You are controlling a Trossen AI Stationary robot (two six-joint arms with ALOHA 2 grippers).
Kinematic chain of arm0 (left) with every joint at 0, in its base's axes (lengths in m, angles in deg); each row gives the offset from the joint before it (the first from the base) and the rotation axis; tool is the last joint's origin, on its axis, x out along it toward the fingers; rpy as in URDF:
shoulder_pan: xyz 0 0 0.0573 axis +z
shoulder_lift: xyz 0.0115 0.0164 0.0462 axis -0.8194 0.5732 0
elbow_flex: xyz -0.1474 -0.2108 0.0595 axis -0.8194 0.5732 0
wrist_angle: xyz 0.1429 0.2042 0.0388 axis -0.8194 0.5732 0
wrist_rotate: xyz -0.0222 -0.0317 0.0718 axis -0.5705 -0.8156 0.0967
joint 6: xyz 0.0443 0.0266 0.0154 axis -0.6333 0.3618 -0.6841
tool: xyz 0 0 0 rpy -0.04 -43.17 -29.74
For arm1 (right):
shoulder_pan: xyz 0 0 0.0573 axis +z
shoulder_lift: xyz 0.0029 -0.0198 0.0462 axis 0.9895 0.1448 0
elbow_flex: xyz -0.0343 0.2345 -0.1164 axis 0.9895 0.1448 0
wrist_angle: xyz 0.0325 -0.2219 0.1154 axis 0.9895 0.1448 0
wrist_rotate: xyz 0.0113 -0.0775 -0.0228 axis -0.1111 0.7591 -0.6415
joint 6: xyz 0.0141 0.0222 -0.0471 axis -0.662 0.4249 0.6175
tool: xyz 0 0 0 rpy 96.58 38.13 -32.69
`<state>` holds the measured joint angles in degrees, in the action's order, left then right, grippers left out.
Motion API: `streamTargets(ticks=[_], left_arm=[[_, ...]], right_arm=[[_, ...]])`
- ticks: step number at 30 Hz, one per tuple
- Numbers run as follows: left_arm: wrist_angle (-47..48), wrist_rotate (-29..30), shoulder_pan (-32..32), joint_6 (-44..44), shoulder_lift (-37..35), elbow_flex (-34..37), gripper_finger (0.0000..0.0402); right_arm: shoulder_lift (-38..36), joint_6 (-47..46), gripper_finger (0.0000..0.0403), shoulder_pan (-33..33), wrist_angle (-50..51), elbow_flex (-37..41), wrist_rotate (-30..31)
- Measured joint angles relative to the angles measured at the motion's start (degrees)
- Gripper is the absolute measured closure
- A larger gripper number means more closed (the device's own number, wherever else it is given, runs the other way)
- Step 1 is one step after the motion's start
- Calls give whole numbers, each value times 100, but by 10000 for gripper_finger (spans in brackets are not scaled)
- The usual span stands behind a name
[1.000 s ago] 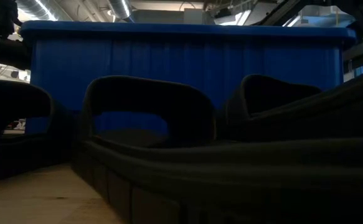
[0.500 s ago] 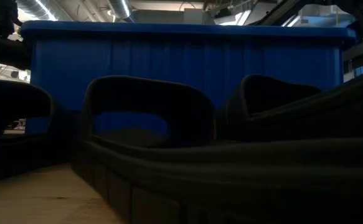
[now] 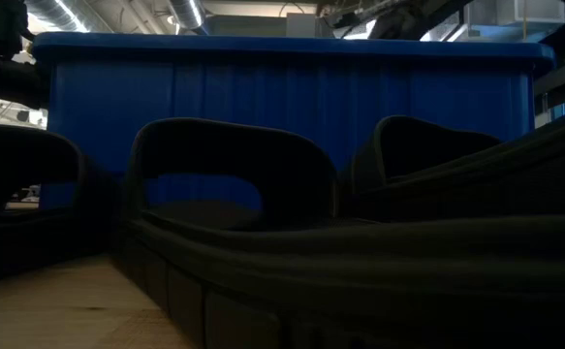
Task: Pick and place slides into bin
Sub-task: Put the black slide into the blue organizer bin
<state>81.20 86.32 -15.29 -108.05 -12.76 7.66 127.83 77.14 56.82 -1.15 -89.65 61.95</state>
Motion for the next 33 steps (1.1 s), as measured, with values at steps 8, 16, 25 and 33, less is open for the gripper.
streamTargets(ticks=[8, 16, 25, 33], left_arm=[[-1, -1, 1, 0, 0, 0, 207], [-1, -1, 1, 0, 0, 0, 207], [-1, -1, 0, 7, 0, 0, 207], [-17, 15, 1, 527, 0, 0, 207]], right_arm=[[-814, -1489, 111, 686, 294, -677, -938], [-1277, -3173, 111, 1770, 268, -1995, -1664], [-1045, -5021, 111, 3457, 209, -3402, -1516], [-427, -7481, 111, 4802, 573, -3538, -1226]])
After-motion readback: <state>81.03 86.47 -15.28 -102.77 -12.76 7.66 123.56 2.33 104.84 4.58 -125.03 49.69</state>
